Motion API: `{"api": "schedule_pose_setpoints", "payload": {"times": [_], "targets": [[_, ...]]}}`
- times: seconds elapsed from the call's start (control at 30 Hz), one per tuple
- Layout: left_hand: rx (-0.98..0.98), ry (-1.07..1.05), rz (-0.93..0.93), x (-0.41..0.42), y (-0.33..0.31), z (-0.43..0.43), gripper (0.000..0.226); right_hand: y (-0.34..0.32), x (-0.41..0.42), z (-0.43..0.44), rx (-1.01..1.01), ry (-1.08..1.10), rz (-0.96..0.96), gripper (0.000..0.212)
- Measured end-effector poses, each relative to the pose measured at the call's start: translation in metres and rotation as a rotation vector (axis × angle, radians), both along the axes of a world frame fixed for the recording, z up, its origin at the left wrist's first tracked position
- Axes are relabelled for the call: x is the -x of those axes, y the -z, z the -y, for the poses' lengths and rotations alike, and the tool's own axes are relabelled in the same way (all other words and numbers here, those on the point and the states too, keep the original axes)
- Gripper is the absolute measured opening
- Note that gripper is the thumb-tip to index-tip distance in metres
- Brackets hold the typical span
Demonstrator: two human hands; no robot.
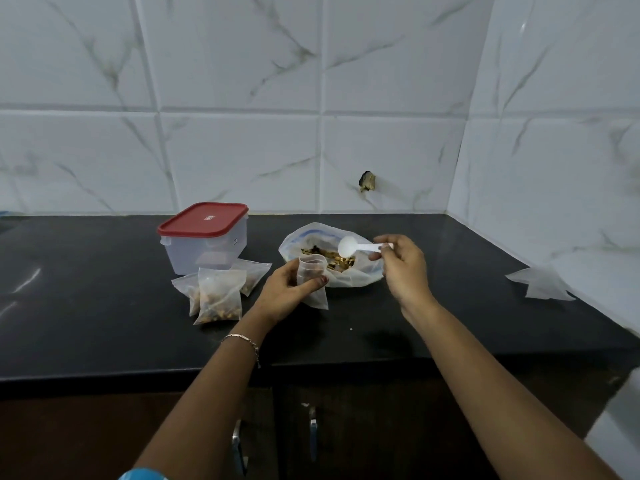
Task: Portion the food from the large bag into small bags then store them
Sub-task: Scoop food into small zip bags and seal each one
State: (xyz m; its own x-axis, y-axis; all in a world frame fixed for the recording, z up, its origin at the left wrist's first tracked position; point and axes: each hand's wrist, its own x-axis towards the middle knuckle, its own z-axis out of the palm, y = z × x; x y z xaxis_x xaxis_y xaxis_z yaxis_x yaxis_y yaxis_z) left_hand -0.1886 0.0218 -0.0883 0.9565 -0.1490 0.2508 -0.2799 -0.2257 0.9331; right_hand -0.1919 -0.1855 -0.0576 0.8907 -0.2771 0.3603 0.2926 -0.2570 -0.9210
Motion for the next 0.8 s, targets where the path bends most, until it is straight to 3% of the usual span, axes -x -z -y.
{"api": "schedule_pose_setpoints", "payload": {"times": [0.17, 0.33, 0.43, 0.5, 0.6, 0.7, 0.8], "targets": [[0.024, -0.001, 0.001, -0.001, 0.001, 0.000, 0.040, 0.023, -0.012, 0.010, -0.134, 0.144, -0.189, 0.009], [0.012, -0.006, 0.006, 0.000, 0.001, -0.001, 0.042, 0.031, -0.009, 0.013, 0.085, 0.230, -0.268, 0.012], [0.004, 0.001, -0.003, 0.000, 0.000, 0.000, 0.038, 0.033, -0.007, 0.013, 0.229, 0.270, -0.210, 0.016], [-0.008, -0.001, -0.009, 0.000, 0.000, -0.001, 0.037, 0.030, -0.004, 0.008, 0.347, 0.269, -0.045, 0.016], [-0.020, -0.004, -0.003, 0.001, 0.001, -0.001, 0.037, 0.008, 0.002, -0.006, 0.377, -0.042, 0.186, 0.015], [0.036, 0.003, 0.023, 0.002, 0.001, -0.001, 0.035, -0.018, 0.009, -0.021, 0.639, -0.366, 0.115, 0.017], [0.027, 0.010, 0.056, 0.007, 0.002, -0.002, 0.032, -0.024, 0.008, -0.030, 0.895, -0.394, 0.040, 0.020]]}}
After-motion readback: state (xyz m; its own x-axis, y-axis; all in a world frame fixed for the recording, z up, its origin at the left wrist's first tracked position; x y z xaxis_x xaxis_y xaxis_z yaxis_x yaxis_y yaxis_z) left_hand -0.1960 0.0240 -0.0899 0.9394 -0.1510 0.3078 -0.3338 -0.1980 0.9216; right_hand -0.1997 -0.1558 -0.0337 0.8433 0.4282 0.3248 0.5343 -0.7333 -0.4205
